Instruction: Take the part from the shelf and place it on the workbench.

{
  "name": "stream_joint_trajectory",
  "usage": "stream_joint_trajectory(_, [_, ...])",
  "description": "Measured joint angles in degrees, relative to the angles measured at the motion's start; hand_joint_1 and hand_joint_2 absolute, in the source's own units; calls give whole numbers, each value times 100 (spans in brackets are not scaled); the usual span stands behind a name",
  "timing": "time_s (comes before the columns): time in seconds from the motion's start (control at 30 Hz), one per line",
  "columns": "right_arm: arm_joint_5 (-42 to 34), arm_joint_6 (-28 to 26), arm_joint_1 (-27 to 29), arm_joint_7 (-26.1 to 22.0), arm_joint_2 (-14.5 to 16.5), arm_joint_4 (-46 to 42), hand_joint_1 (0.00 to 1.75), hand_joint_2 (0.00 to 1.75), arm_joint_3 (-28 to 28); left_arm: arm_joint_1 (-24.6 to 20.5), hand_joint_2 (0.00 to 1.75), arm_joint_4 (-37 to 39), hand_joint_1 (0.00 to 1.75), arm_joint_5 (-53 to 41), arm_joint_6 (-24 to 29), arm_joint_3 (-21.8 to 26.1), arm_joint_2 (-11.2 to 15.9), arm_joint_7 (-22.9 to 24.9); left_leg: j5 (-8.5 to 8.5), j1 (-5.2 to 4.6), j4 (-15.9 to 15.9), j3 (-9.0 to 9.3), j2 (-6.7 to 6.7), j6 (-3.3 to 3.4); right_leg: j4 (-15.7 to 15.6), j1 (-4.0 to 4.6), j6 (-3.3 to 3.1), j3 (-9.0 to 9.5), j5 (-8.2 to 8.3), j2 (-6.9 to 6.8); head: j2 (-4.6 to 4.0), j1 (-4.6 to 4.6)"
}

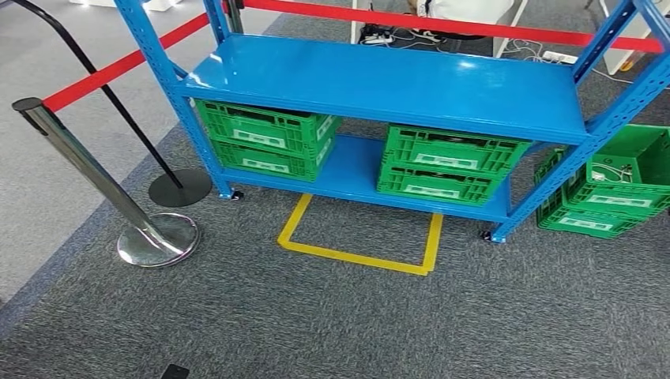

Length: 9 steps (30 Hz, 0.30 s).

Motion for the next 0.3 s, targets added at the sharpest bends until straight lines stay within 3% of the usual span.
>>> stream_joint_trajectory(0.3, [-51,31,-18,-41,-17,117,0,0,-34,-1,0,46,0,30,-43,8,25,-10,-6,-4,3,1,0,28,-18,-6,45,6,13,0,0,-3])
